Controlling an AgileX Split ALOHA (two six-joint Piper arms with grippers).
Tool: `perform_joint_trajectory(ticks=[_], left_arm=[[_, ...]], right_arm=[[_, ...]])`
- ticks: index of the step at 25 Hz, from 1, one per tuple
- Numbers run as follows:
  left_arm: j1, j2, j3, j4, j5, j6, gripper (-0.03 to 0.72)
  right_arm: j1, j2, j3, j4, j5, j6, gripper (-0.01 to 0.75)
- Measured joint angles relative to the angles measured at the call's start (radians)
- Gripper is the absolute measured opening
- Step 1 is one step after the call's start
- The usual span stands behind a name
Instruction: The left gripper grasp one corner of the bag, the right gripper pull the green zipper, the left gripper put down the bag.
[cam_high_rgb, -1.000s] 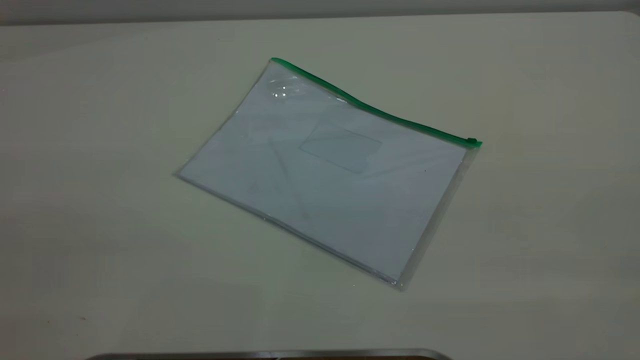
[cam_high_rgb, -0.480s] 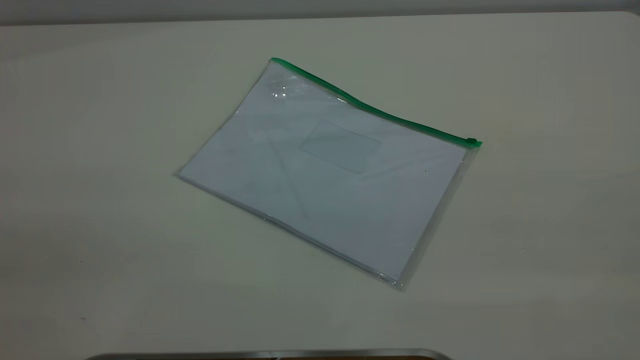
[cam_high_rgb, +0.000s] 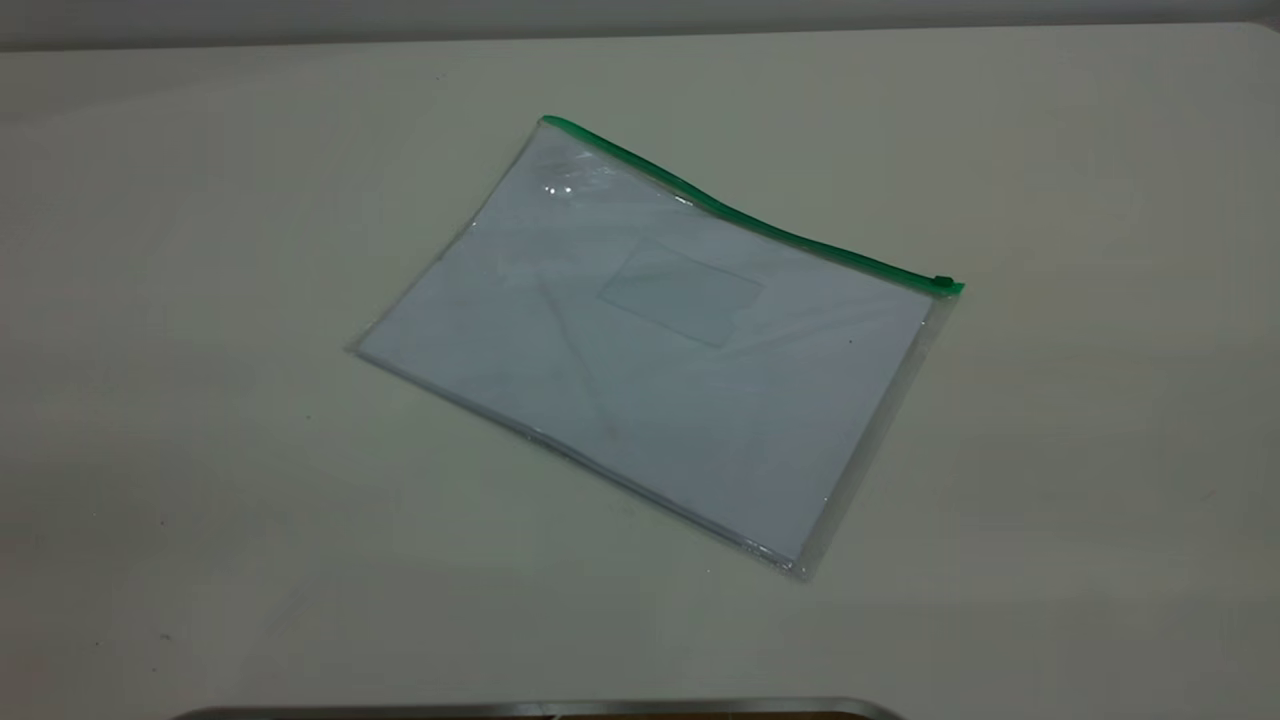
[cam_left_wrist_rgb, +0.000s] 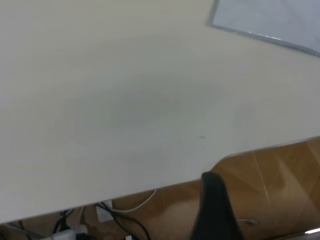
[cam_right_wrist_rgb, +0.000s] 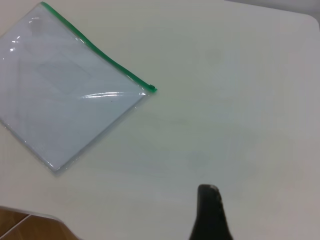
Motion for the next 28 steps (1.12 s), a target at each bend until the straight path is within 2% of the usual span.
perform_joint_trajectory(ticks=[12,19,28], left_arm=[[0.001,-0.001,0.0,0.008,-0.001,-0.001,0.59],[0.089,-0.105,0.0,0.028,-0.002,-0.01,0.59],[0.108,-0.152,0.0,0.03,-0.001,-0.039,0.59]], right_arm=[[0.0,0.0,0.0,0.0,-0.002,0.0,0.579],[0.0,0.0,0.0,0.0,-0.002,0.0,0.579],[0.0,0.0,0.0,0.0,-0.002,0.0,0.579]])
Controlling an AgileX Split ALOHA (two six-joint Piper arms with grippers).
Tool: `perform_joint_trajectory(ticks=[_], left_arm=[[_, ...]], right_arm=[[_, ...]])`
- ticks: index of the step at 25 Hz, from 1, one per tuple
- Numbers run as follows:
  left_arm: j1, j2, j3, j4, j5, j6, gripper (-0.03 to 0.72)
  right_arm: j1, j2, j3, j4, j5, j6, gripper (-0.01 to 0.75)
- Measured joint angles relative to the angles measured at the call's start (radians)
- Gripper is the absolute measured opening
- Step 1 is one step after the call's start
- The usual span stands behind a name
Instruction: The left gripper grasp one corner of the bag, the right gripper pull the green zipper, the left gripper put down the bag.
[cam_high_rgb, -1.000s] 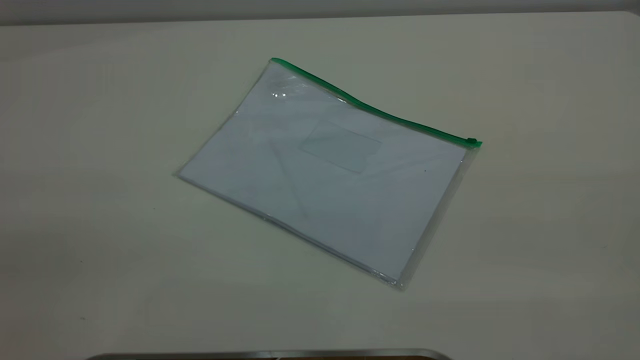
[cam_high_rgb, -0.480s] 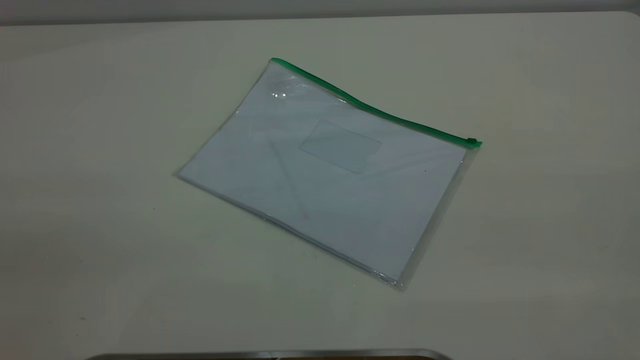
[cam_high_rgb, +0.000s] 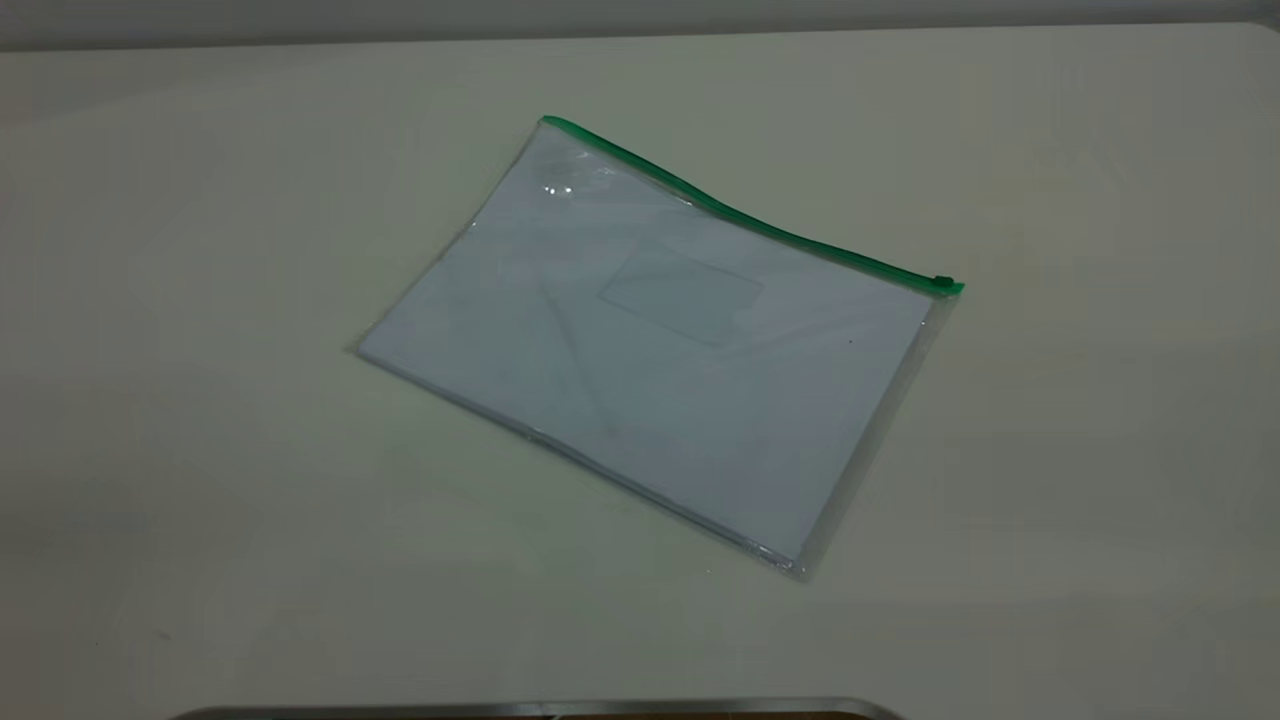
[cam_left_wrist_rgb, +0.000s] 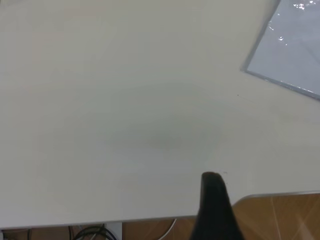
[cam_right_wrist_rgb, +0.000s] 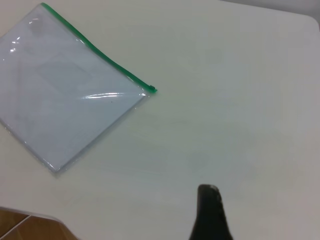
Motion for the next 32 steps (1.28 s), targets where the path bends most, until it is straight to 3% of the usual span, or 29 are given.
perform_joint_trajectory(ticks=[24,32], left_arm=[[0.001,0.0,0.0,0.0,0.0,-0.003,0.59],[0.001,0.0,0.0,0.0,0.0,-0.003,0.59]], right_arm=[[0.015,0.0,0.0,-0.025,0.0,0.001,0.579],[0.015,0.0,0.0,-0.092,-0.001,0.085,0.579]])
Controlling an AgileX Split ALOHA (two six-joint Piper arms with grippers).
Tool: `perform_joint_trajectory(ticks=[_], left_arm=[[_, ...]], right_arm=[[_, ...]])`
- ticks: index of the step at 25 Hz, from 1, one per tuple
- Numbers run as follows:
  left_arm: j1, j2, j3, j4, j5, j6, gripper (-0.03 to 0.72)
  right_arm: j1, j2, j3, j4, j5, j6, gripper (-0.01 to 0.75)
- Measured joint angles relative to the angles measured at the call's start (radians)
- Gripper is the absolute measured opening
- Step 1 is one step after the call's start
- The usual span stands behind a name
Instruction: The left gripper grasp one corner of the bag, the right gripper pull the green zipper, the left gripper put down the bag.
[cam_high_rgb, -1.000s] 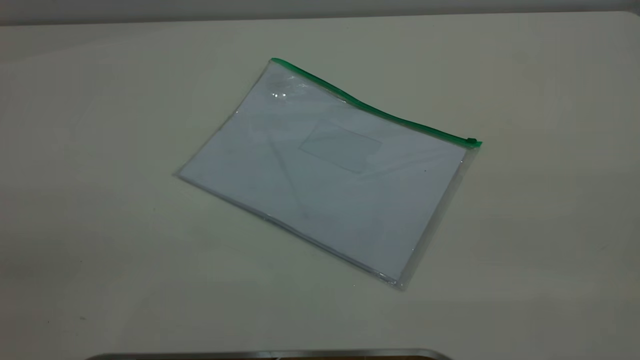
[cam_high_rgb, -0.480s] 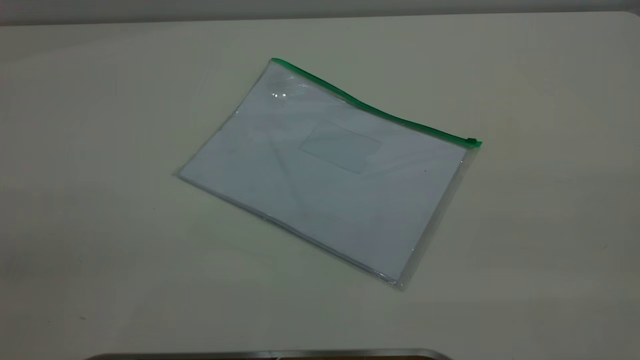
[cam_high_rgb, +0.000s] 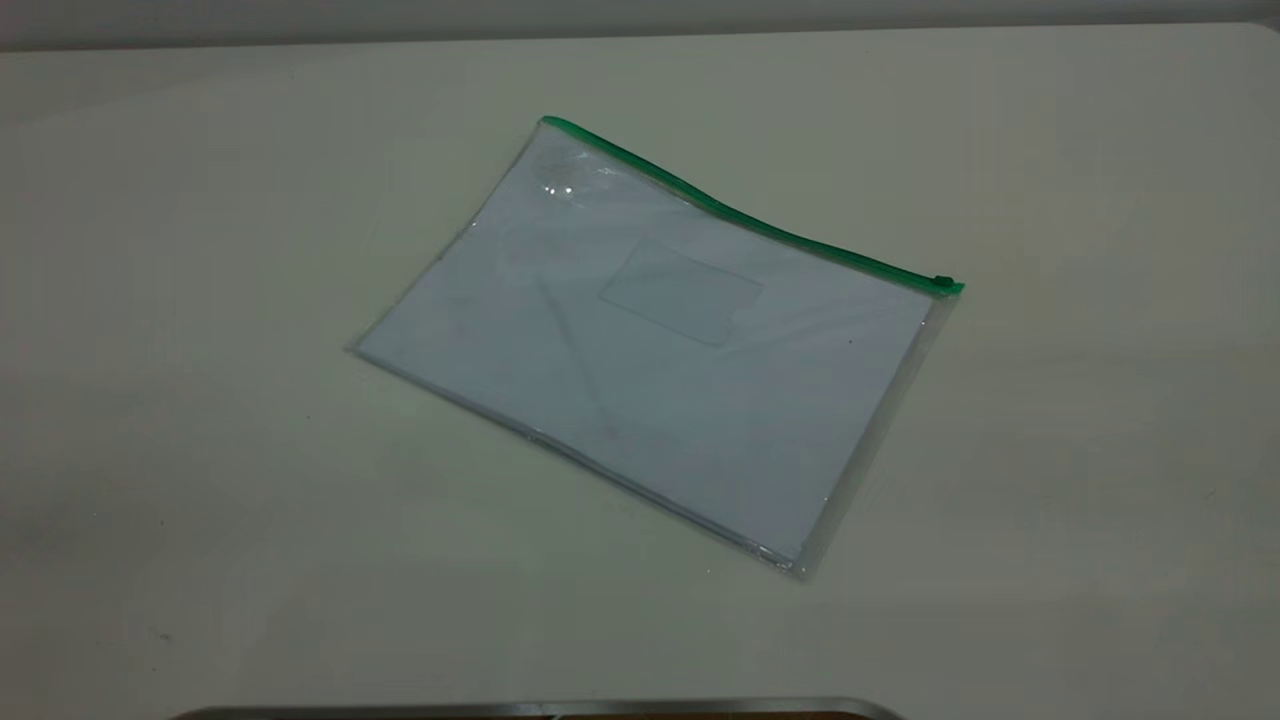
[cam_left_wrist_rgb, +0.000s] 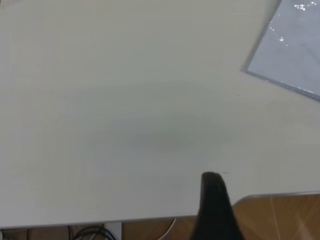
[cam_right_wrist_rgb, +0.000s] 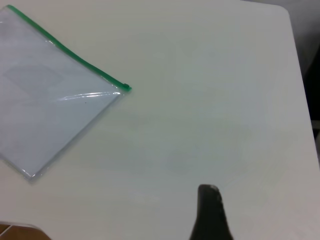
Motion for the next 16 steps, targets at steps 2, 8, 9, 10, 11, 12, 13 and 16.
perform_joint_trajectory(ticks=[2,8,9,10,11,12,13,16], left_arm=[[0.0,0.0,0.0,0.0,0.0,0.0,0.59],[0.0,0.0,0.0,0.0,0.0,0.0,0.59],[0.0,0.0,0.0,0.0,0.0,0.0,0.59],[0.0,0.0,0.0,0.0,0.0,0.0,0.59],[0.0,0.0,0.0,0.0,0.0,0.0,0.59],[0.0,0.0,0.0,0.0,0.0,0.0,0.59],[0.0,0.0,0.0,0.0,0.0,0.0,0.59],[0.0,0.0,0.0,0.0,0.0,0.0,0.59]], right_arm=[[0.0,0.0,0.0,-0.003,-0.001,0.004,0.579],[0.0,0.0,0.0,-0.004,-0.003,0.008,0.579],[0.0,0.0,0.0,-0.004,-0.003,0.008,0.579],[0.0,0.0,0.0,-0.004,-0.003,0.008,0.579],[0.0,0.0,0.0,-0.004,-0.003,0.008,0.579],[0.0,0.0,0.0,-0.004,-0.003,0.008,0.579],[0.0,0.0,0.0,-0.004,-0.003,0.008,0.579],[0.0,0.0,0.0,-0.004,-0.003,0.008,0.579]])
